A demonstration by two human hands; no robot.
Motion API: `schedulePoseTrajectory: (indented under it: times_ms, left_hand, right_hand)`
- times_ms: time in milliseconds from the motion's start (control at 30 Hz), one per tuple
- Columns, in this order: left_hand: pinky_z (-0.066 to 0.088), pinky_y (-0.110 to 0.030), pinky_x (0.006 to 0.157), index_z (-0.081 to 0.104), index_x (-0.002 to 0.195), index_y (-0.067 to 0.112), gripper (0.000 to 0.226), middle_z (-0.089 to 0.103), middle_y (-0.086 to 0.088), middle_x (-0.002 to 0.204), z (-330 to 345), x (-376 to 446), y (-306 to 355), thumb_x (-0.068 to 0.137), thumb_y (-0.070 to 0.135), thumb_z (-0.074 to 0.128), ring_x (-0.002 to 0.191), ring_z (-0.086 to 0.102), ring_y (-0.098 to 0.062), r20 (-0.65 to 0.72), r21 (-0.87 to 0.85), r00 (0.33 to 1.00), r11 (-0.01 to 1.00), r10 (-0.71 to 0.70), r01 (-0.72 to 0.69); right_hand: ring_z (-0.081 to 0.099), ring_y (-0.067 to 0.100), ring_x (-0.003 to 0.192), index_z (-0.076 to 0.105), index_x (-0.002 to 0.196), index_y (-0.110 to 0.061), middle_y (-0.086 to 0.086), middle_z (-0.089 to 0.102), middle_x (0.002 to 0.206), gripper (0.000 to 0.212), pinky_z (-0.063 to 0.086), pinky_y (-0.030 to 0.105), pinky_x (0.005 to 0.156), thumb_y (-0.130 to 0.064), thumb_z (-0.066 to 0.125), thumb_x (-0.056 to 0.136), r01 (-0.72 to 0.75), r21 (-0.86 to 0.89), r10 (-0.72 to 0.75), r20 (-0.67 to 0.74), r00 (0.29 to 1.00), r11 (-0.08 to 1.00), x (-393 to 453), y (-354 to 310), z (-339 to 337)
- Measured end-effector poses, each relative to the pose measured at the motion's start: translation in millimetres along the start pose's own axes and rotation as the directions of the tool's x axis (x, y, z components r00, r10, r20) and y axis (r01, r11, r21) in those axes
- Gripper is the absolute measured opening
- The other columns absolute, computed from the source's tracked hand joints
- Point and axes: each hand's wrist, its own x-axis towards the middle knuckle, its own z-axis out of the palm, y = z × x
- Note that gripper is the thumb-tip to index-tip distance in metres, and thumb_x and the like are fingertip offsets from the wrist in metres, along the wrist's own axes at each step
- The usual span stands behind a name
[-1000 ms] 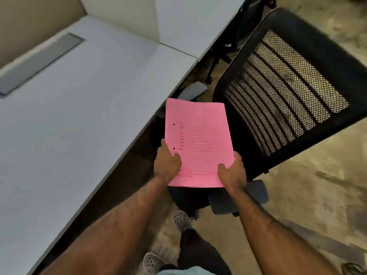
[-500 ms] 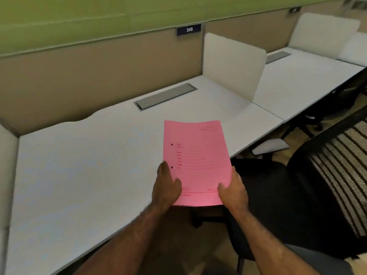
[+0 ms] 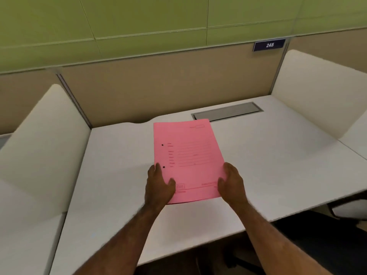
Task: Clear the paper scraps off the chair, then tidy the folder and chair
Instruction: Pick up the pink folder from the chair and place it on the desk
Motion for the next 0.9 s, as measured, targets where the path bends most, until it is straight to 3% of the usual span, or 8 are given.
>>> schedulePoseTrajectory:
  times_ms: [167,467,600,700,800,900]
  left_hand:
    - [0.044,-0.041,0.1,0.036,0.141,0.006,0.066,0.038,-0.013,0.145,20,73,-3,0.085,0.024,0.066,0.127,0.045,-0.031,-0.062,0.026,0.995,0.997,-0.075,0.077]
    - [0.039,-0.044,0.107,0.035,0.143,0.001,0.068,0.035,-0.017,0.15,69,198,-13,0.087,0.023,0.068,0.135,0.036,-0.033,-0.053,0.068,0.979,0.978,-0.195,0.199]
    - [0.042,-0.045,0.107,0.041,0.137,0.001,0.061,0.04,-0.017,0.146,88,242,-26,0.086,0.02,0.068,0.132,0.039,-0.033,-0.017,0.072,0.973,0.97,-0.232,0.232]
    - [0.044,-0.044,0.102,0.044,0.134,0.003,0.057,0.043,-0.016,0.143,102,269,-36,0.085,0.019,0.068,0.128,0.043,-0.033,0.007,0.077,0.968,0.965,-0.25,0.249]
    - [0.043,-0.045,0.106,0.041,0.139,0.004,0.06,0.038,-0.015,0.148,115,291,-46,0.087,0.021,0.067,0.133,0.04,-0.033,0.035,0.096,0.96,0.957,-0.277,0.273]
    - [0.034,-0.042,0.111,0.032,0.147,0.005,0.066,0.026,-0.015,0.156,128,306,-57,0.091,0.024,0.063,0.141,0.029,-0.033,0.05,0.159,0.961,0.952,-0.272,0.261]
  right_hand:
    - [0.035,0.031,0.137,0.032,0.144,0.002,0.017,0.031,0.153,0.056,0.026,0.032,0.112,-0.003,0.05,0.092,0.07,-0.129,-0.052,0.137,0.989,0.989,89,-5,31]
    - [0.023,0.028,0.144,0.024,0.149,-0.003,0.013,0.021,0.158,0.061,0.021,0.037,0.117,-0.013,0.05,0.094,0.123,-0.207,-0.048,0.334,0.941,0.97,232,6,81]
    - [0.035,0.025,0.137,0.029,0.146,-0.004,0.013,0.032,0.153,0.054,0.026,0.02,0.106,-0.006,0.046,0.095,0.084,-0.137,-0.03,0.358,0.933,0.987,276,10,104]
    - [0.034,0.025,0.137,0.027,0.147,-0.004,0.011,0.031,0.153,0.055,0.026,0.025,0.108,-0.002,0.043,0.095,0.068,-0.129,-0.013,0.386,0.923,0.989,303,18,124]
    - [0.037,0.023,0.134,0.027,0.147,-0.006,0.009,0.034,0.151,0.051,0.027,0.014,0.102,-0.005,0.04,0.098,0.028,-0.101,0.014,0.397,0.918,0.994,326,28,145]
    - [0.043,0.017,0.128,0.03,0.145,-0.012,0.004,0.037,0.147,0.045,0.035,0.015,0.095,-0.012,0.038,0.101,0.027,-0.098,0.014,0.396,0.918,0.995,341,39,164]
